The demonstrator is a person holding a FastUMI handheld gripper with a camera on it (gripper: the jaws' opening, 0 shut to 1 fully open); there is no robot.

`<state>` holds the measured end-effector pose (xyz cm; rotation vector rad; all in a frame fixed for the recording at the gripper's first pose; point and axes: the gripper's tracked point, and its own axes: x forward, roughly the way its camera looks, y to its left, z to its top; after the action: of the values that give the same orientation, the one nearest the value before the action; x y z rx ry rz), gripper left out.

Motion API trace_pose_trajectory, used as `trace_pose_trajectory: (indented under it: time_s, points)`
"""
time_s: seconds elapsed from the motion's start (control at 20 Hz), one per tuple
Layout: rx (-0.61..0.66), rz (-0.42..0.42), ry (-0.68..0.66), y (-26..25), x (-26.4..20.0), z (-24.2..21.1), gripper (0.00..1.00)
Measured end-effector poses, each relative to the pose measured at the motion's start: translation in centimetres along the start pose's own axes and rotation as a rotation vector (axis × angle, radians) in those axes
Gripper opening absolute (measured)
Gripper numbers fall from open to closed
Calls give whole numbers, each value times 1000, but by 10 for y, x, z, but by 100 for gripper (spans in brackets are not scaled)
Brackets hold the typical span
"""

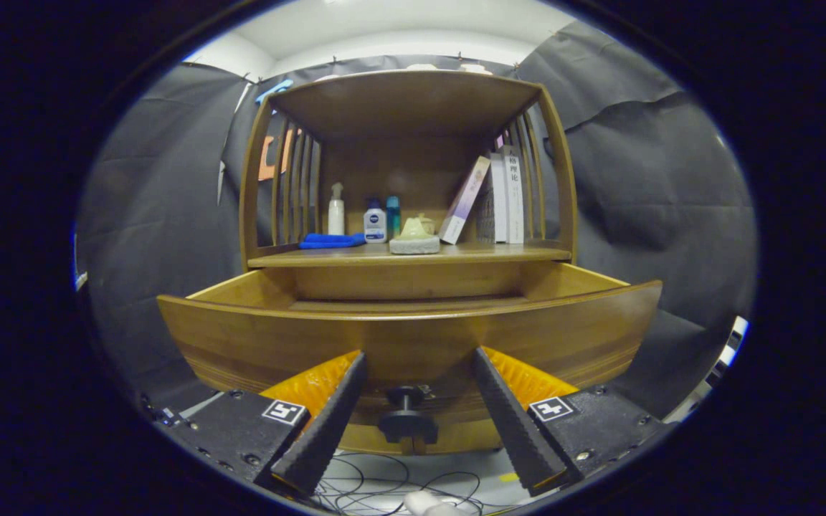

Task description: Pull open the drawer, take out the items inside it, and place them on the countertop above the cabinet.

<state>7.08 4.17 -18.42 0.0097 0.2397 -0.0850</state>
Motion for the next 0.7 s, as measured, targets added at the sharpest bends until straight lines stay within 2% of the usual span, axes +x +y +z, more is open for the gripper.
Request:
trace_pose_trajectory:
  time_s: [0.7]
  points:
    - [-42,-51,-6,14,93,24,99]
